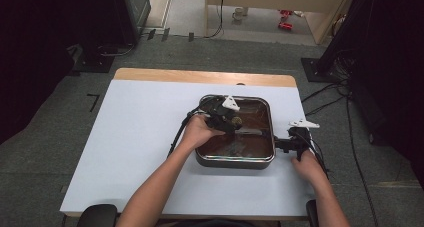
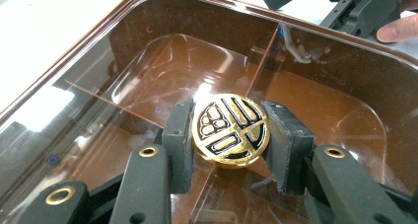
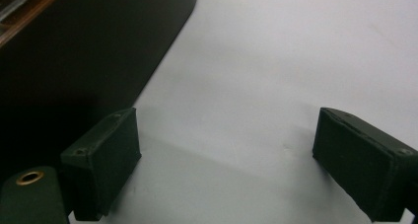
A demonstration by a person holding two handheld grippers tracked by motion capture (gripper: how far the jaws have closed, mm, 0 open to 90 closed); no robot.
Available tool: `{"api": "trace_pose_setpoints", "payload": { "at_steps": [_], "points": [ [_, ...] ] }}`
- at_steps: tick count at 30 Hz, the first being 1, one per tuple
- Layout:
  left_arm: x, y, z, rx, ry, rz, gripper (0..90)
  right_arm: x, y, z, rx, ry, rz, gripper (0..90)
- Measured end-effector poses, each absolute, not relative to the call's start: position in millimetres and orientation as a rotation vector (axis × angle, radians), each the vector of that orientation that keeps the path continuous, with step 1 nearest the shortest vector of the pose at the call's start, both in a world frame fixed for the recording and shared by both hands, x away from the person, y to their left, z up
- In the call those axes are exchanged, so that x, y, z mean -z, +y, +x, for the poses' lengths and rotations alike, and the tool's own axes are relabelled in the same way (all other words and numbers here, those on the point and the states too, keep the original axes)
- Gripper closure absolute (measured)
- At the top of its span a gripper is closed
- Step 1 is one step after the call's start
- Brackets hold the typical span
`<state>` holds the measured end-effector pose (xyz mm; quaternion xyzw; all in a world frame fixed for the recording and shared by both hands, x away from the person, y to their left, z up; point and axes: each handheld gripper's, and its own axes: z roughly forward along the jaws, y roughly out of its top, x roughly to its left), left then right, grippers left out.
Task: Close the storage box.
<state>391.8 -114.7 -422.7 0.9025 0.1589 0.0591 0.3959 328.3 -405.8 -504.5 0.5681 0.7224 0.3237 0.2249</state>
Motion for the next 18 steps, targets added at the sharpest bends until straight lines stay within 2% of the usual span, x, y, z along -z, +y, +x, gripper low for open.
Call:
{"api": "trace_pose_setpoints", "payload": {
  "at_steps": [7,11,14,18],
  "points": [
    [424.1,-114.9,391.1,-0.154,0.407,2.279,59.2,504.5,-405.8,328.3,-0.893,1.993,1.568,10.3],
    [427.6,-113.2,396.7,-0.087,0.441,2.263,58.8,504.5,-405.8,328.3,-0.892,1.993,1.567,10.4],
    [427.3,-113.3,396.3,-0.088,0.452,2.264,58.0,504.5,-405.8,328.3,-0.893,1.993,1.567,10.3],
    [425.5,-109.3,400.0,-0.065,0.503,2.269,45.7,504.6,-405.8,328.3,-0.893,1.993,1.567,10.3]
  ]
}}
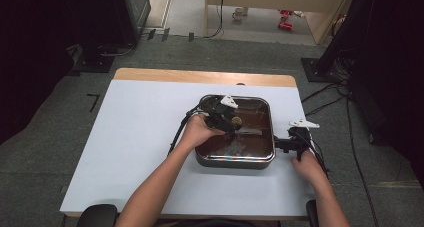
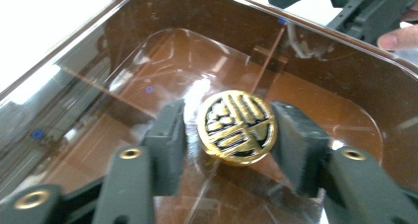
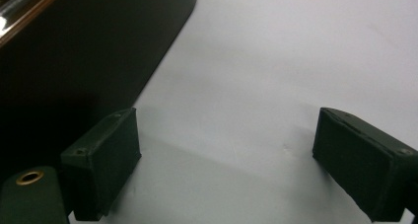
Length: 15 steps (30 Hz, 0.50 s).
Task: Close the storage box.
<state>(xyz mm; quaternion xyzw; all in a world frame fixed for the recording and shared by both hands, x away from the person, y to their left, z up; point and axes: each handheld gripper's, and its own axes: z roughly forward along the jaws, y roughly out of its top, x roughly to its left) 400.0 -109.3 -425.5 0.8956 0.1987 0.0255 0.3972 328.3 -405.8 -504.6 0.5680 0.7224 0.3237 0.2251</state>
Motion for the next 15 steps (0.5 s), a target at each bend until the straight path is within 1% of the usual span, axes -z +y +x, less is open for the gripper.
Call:
{"api": "trace_pose_setpoints", "payload": {
  "at_steps": [2,5,8,15],
  "points": [
    [425,-106,401,-0.041,0.517,2.272,41.7,505,-406,328,-0.893,1.994,1.564,10.3],
    [421,-101,401,-0.023,0.520,2.270,40.4,505,-406,328,-0.893,1.994,1.565,10.3],
    [415,-98,398,-0.035,0.520,2.266,37.1,505,-406,328,-0.893,1.993,1.565,10.3],
    [407,-86,387,-0.081,0.531,2.240,37.5,505,-406,328,-0.894,1.992,1.566,10.4]
  ]
}}
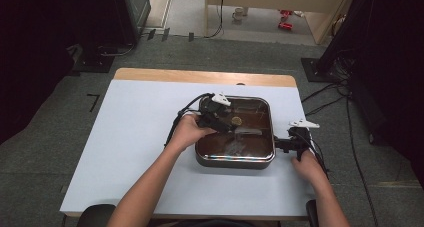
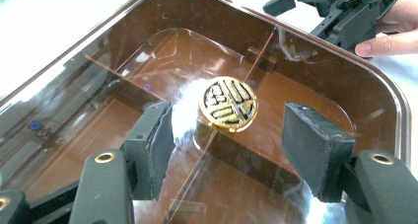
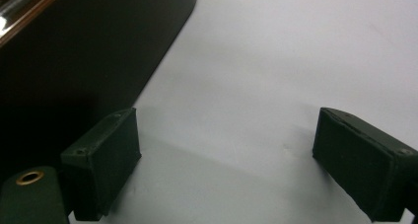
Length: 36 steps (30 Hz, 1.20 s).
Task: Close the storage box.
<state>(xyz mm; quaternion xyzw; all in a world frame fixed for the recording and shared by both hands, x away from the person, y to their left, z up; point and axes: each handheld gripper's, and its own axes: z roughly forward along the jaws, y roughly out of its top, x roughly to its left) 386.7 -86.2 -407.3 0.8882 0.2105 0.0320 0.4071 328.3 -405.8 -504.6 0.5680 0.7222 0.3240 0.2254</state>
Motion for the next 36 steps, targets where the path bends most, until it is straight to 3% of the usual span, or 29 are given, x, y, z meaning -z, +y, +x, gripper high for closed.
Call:
{"api": "trace_pose_setpoints", "payload": {
  "at_steps": [15,36],
  "points": [
    [405,-44,369,-0.113,0.636,2.155,29.7,505,-406,328,-0.893,1.993,1.565,10.4],
    [411,15,337,-0.207,0.714,2.139,26.1,505,-406,328,-0.895,1.990,1.567,10.3]
  ]
}}
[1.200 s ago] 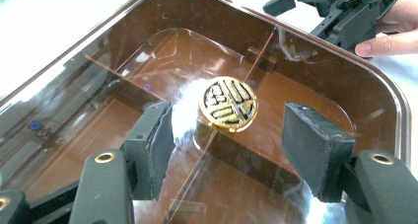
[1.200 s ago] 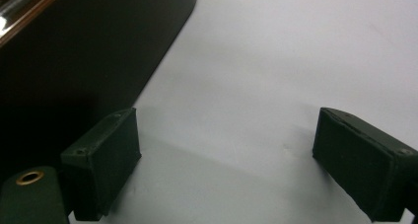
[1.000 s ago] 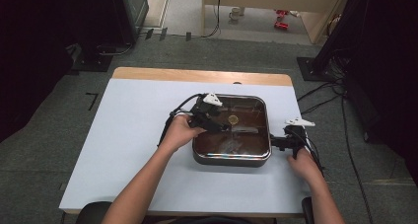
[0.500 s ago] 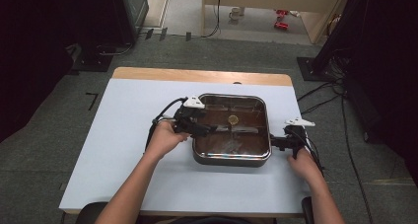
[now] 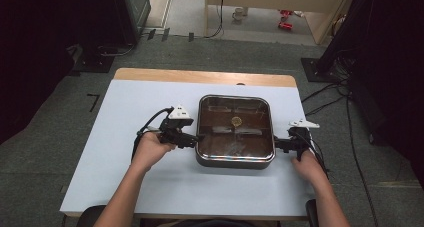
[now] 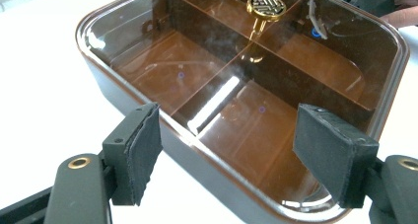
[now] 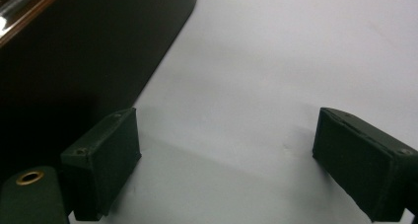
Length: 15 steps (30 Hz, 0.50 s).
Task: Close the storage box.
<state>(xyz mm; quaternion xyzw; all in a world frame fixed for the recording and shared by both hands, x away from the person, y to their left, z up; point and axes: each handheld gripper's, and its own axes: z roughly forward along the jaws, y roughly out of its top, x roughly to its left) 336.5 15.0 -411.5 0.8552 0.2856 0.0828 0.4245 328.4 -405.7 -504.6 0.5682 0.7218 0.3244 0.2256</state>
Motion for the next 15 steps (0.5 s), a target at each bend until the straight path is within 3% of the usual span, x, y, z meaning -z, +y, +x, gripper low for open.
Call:
{"api": "trace_pose_setpoints", "payload": {
  "at_steps": [15],
  "points": [
    [434,49,312,-0.273,0.768,2.116,23.5,504,-406,328,-0.893,1.991,1.568,10.3]
  ]
}}
